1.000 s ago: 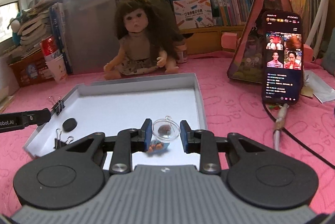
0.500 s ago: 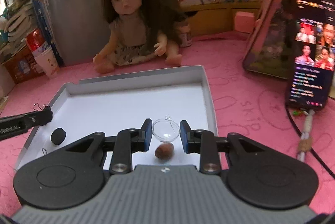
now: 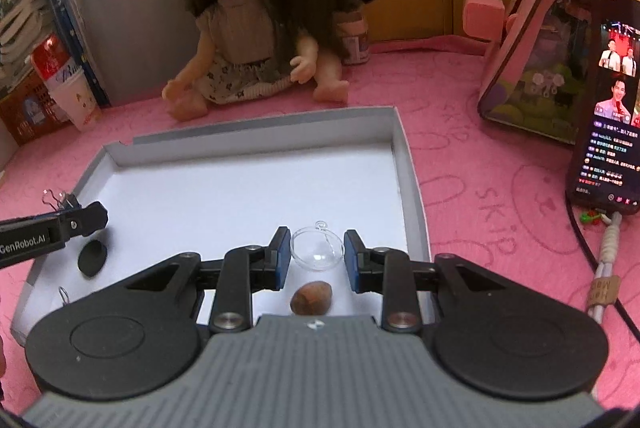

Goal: Organize rigid objects
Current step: 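Carry the puck and clear dome into the white tray and open both tools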

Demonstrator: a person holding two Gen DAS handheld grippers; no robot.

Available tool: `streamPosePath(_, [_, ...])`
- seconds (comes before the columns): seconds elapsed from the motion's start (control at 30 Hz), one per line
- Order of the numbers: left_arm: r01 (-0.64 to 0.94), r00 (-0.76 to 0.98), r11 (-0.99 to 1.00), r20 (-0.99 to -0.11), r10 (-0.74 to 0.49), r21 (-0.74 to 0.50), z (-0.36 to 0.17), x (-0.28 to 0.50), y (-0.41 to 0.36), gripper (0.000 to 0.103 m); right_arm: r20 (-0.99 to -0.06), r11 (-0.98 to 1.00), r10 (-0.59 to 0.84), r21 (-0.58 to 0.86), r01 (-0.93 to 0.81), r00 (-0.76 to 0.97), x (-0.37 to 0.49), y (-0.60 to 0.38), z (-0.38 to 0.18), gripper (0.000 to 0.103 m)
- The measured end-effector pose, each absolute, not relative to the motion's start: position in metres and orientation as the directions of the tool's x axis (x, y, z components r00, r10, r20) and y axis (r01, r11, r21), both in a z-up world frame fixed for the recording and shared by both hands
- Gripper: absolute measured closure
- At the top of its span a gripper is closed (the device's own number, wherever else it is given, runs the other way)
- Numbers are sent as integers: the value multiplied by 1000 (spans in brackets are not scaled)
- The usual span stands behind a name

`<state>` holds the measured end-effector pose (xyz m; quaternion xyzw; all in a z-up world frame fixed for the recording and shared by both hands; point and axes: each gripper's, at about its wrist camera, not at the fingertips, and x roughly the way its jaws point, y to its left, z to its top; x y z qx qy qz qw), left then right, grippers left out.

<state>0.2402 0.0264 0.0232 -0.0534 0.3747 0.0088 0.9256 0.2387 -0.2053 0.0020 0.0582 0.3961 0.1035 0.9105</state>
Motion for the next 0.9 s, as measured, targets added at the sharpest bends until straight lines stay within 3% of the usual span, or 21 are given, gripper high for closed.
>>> streamPosePath(0.43, [-58,715,997,-700,4,-53,13,243,22,73,-703,976,218,150,-158,677,234,-202,1,66])
streamPosePath(0.47, [-61,714,997,-700,5,-54,14,243,22,73,-701,976,218,149,-160,679,234,-202,1,63])
streamPosePath(0.53, [-67,717,996,-697,10,-55,15,240,22,69,-697,975,221,153,-159,682,232,-202,1,48])
streamPosePath(0.57, [-67,718,996,-696,12,-52,16,239,21,62,-692,973,229,164,-160,685,231,-203,2,42])
streamPosePath(0.63, [-60,726,997,-688,9,-51,19,235,21,57,-681,970,241,182,-159,691,228,-204,4,32])
streamPosePath(0.9, [2,769,999,-639,-35,-53,40,207,14,42,-629,970,242,171,-173,739,207,-208,19,19])
